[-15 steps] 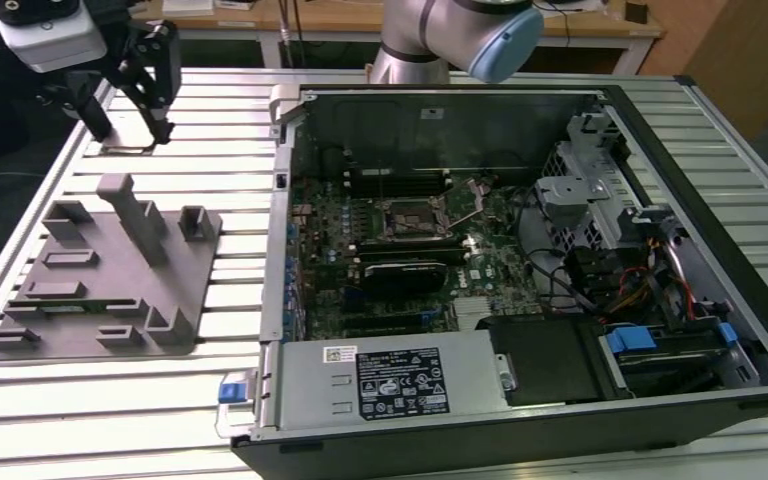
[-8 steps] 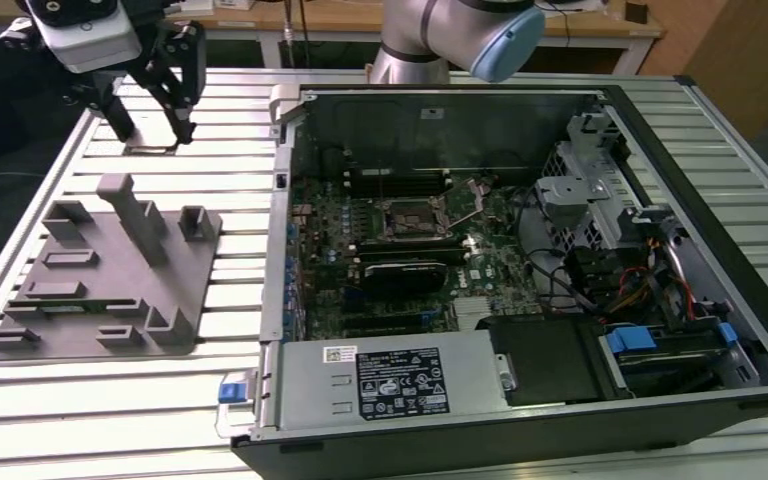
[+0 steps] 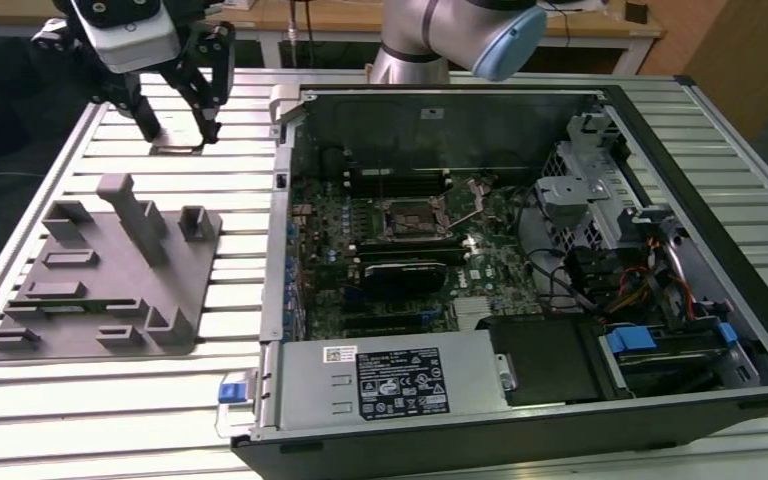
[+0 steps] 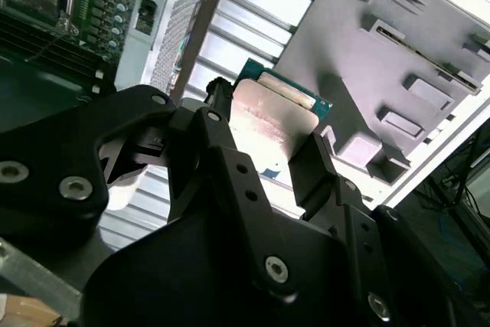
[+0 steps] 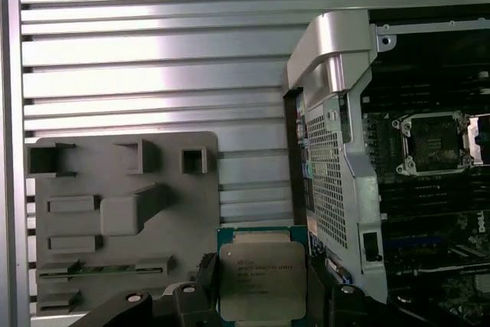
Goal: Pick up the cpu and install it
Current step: 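Pick up the cpu and move it towards the insertion slot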
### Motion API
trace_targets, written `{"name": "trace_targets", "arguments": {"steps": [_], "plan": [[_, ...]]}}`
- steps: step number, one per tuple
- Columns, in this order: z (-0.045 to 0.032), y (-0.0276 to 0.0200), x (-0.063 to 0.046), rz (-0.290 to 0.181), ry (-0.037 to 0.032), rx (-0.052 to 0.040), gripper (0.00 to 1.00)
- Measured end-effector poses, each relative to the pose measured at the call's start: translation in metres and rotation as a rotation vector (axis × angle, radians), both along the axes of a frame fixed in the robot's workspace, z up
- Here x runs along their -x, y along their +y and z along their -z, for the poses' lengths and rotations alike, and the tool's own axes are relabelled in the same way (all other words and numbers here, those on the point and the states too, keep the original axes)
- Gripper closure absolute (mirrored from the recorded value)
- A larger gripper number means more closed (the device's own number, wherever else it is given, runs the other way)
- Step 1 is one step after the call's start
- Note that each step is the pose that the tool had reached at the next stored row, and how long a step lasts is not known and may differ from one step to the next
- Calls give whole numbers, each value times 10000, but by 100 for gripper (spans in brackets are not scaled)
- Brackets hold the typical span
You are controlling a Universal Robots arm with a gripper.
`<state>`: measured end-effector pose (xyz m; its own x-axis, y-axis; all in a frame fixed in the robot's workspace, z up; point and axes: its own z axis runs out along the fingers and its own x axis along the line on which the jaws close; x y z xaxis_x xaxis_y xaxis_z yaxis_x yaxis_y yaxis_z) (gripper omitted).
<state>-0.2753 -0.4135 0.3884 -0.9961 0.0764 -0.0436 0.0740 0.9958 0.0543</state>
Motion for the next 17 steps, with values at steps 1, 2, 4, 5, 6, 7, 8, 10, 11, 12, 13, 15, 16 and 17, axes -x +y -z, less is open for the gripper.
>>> {"name": "trace_targets", "arguments": {"steps": [1,2,4,5,6,7,8,10,11,12,13,15,16,17], "plan": [[0,0,-30,0,1,0,45],[0,0,-59,0,0,0,45],[0,0,-122,-1,0,0,45],[0,0,-156,-1,0,-1,45],[0,0,-185,-1,0,-1,45],[0,0,-218,0,0,0,45],[0,0,-251,0,0,0,45],[0,0,-312,0,0,0,45],[0,0,-343,0,0,0,45],[0,0,-378,-1,0,0,45],[0,0,-413,-1,0,-1,45],[0,0,-483,1,0,-1,45],[-1,0,-516,0,1,1,45],[0,0,-552,-1,1,0,45]]}}
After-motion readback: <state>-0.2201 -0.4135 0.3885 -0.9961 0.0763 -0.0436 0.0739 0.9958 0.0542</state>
